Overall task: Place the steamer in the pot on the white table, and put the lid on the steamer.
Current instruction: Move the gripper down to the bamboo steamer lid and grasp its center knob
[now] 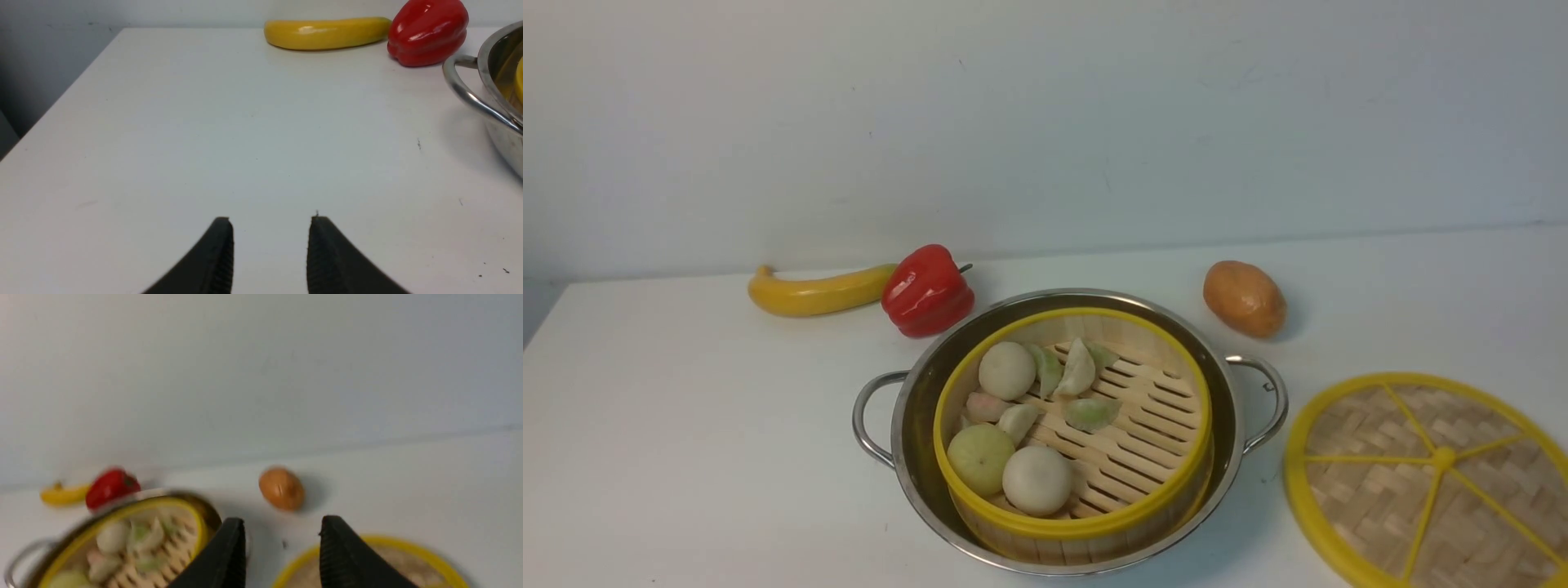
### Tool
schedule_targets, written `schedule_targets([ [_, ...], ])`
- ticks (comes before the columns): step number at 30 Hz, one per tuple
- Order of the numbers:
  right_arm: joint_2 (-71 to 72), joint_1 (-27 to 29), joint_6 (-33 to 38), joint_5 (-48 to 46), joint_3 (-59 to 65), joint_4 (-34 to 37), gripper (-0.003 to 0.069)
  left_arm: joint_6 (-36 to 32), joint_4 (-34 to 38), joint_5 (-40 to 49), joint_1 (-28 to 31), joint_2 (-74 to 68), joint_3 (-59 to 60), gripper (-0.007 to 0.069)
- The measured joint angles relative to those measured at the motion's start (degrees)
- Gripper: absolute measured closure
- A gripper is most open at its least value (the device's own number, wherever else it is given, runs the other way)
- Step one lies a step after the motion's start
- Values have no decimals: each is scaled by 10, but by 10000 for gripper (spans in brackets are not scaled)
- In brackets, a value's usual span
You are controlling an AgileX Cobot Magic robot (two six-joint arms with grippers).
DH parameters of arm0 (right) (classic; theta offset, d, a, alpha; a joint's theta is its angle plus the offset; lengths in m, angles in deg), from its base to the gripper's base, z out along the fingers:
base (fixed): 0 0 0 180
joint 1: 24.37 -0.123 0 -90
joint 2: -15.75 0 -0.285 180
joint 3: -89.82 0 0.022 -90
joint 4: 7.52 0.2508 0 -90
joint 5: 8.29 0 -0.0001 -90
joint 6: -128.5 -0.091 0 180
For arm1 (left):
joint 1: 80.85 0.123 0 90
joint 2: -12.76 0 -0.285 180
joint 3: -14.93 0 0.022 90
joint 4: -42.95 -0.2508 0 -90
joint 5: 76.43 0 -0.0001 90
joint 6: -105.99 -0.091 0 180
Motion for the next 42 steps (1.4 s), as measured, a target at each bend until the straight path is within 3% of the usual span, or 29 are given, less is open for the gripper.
schedule_targets([
  [6,-180,0,101,-134,-41,-15,418,0,0,0,0,0,0,377],
  [12,-362,0,169,-155,-118,-40,417,0,0,0,0,0,0,377],
  [26,-615,0,192,-157,-227,-44,416,0,0,0,0,0,0,377],
  [42,-714,0,196,-101,-229,-55,416,0,0,0,0,0,0,377],
])
